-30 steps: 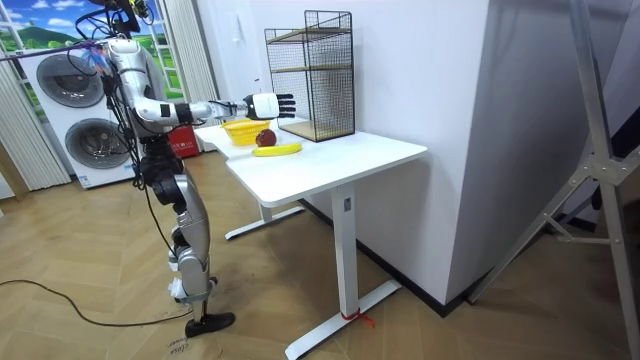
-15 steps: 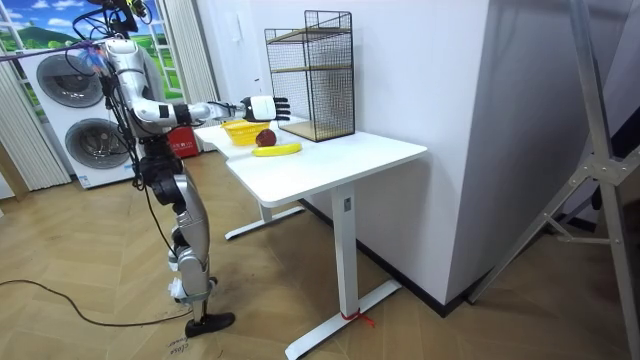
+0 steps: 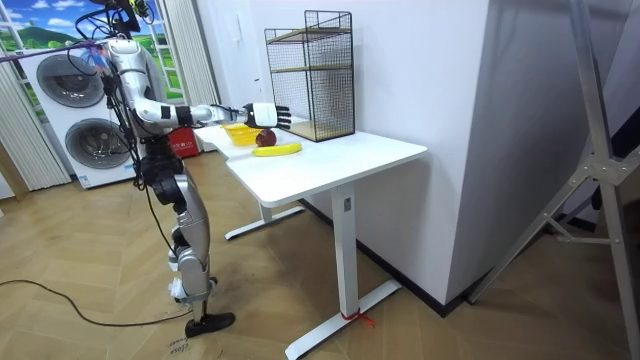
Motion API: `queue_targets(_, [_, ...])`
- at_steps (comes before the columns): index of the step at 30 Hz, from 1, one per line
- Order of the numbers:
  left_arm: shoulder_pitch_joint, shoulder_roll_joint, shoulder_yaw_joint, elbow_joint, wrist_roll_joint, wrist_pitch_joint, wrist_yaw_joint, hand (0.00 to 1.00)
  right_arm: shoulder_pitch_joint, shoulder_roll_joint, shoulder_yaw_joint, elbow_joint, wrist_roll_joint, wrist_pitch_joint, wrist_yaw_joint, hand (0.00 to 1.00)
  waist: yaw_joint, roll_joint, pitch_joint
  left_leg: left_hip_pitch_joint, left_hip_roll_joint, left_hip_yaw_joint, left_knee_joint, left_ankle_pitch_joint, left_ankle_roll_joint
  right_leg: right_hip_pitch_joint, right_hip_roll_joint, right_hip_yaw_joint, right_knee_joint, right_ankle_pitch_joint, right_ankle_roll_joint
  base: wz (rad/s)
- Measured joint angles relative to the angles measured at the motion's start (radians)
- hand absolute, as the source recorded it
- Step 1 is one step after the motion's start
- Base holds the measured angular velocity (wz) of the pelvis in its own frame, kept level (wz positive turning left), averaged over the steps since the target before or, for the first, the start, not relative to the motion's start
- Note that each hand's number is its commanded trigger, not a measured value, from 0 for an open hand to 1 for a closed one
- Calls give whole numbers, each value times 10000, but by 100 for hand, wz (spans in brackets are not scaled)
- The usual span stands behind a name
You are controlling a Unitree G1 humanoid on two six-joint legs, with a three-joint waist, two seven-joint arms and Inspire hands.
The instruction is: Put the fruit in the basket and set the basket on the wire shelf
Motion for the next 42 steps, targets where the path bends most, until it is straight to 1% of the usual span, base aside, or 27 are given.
queue_targets(2, [3, -1, 0, 0, -2, 15, -1, 0, 0, 0, 0, 147, 0, 71, 41, 0, 5, 25, -18, -13, 0, 0, 2, 0, 0, 2, 1, 3, -31, 2, -3, 0])
queue_targets(6, [7, -3, -1, -2, -6, 19, -3, 0, 0, 0, 0, 536, 2, 92, 85, 0, 22, 97, -66, -12, 0, -1, -1, 0, 0, 11, 2, 5, -50, 5, -7, 0])
queue_targets(15, [10, -3, -3, 0, -30, 9, -1, 0, 0, 4, 4, 861, 15, 119, 104, 0, 63, 37, -89, 20, -1, -2, 3, 0, 0, 58, 1, 5, -73, 5, -7, 0])
queue_targets(18, [13, -4, -6, 16, -61, 5, 7, 0, 45, 5, 12, 1031, 16, 124, 105, 0, 126, 25, -58, 26, -1, -5, 3, 0, 0, 70, 2, 4, -76, 5, -7, 0])
queue_targets(22, [24, -5, -69, 46, -55, 5, 3, 0, 167, 7, 26, 1157, -9, 124, 114, 0, 224, 1, -48, 24, -1, -13, 0, -1, -1, 76, 4, -1, -76, 5, -8, 0])
queue_targets(26, [62, -6, -110, 119, -13, 11, -6, 0, 234, 8, 272, 1155, -61, 113, 200, 0, 240, -63, 9, 11, -1, -24, -3, -3, -4, 73, 4, -12, -79, 5, -7, 0])
queue_targets(30, [8, -6, -111, 111, -13, 0, -2, 0, 211, 8, 284, 1154, -351, 110, 314, 0, 249, -106, 1, 10, -1, -23, -5, -7, -7, 68, 6, -13, -79, 5, -7, 0])
queue_targets(42, [-6, -5, -104, 122, 2, 0, 0, 0, 180, 34, 285, 1095, -1273, 90, 382, 0, 294, -111, -12, -21, 0, -72, 7, -6, -8, 70, 8, -56, -81, 5, -7, 0])
